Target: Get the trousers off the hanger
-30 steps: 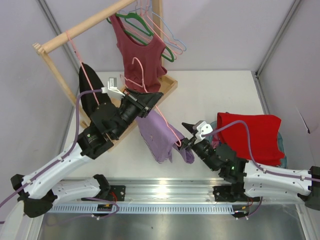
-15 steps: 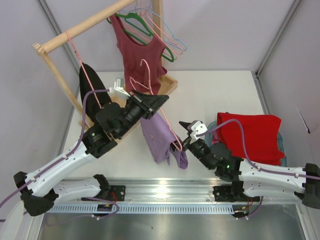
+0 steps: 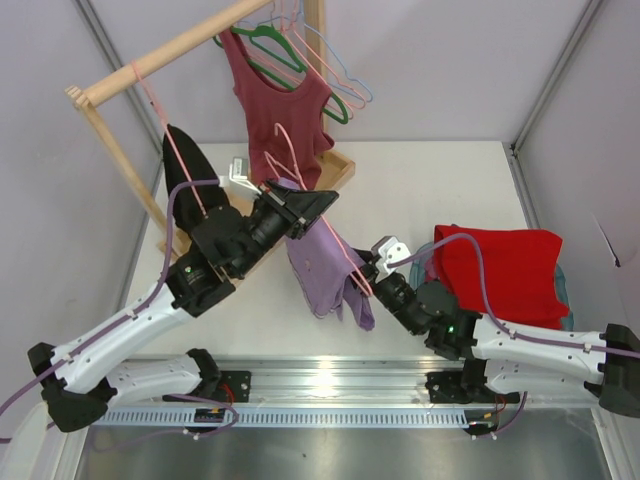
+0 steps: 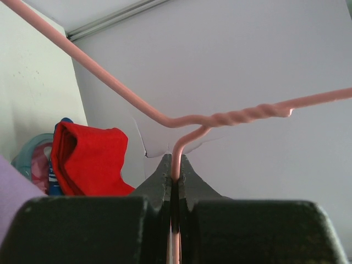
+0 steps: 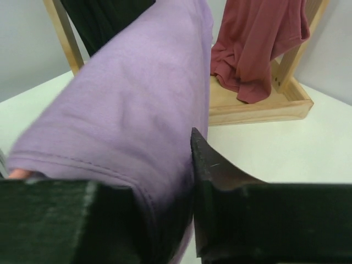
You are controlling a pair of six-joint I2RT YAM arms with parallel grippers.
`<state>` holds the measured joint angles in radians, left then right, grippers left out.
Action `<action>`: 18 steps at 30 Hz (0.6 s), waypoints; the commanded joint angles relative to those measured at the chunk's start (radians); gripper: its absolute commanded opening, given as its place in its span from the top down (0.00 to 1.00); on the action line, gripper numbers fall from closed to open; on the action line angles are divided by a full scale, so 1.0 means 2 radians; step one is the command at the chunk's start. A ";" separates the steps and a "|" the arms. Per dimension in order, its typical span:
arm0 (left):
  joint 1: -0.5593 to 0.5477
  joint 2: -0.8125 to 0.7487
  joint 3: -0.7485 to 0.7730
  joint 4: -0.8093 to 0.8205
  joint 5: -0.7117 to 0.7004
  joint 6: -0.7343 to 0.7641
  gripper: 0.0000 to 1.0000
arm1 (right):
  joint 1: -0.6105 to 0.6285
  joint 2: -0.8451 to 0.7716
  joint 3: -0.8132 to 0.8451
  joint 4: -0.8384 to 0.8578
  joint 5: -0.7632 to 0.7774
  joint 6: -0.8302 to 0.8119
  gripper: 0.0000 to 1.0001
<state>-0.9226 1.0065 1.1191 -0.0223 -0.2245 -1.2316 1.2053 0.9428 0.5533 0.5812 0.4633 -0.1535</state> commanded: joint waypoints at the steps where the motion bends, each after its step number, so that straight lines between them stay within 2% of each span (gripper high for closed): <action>1: -0.005 -0.021 -0.011 0.064 0.008 -0.006 1.00 | -0.007 -0.003 0.029 0.034 0.013 0.007 0.77; 2: -0.006 -0.022 -0.014 0.067 0.009 -0.008 1.00 | -0.008 -0.001 0.030 0.035 0.012 0.007 0.87; 5: -0.009 -0.024 -0.026 0.072 0.011 -0.013 1.00 | -0.011 0.005 0.038 0.044 0.011 0.001 0.97; 8: -0.011 -0.024 -0.036 0.073 0.014 -0.016 1.00 | -0.011 0.009 0.042 0.066 0.009 -0.005 1.00; 18: -0.013 -0.040 -0.064 0.064 0.009 -0.010 1.00 | -0.014 0.019 0.058 0.156 0.014 -0.015 1.00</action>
<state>-0.9390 0.9684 1.0027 0.0460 -0.2237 -1.2579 1.1866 0.9916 0.5888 0.6735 0.4629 -0.1753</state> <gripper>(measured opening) 0.039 0.071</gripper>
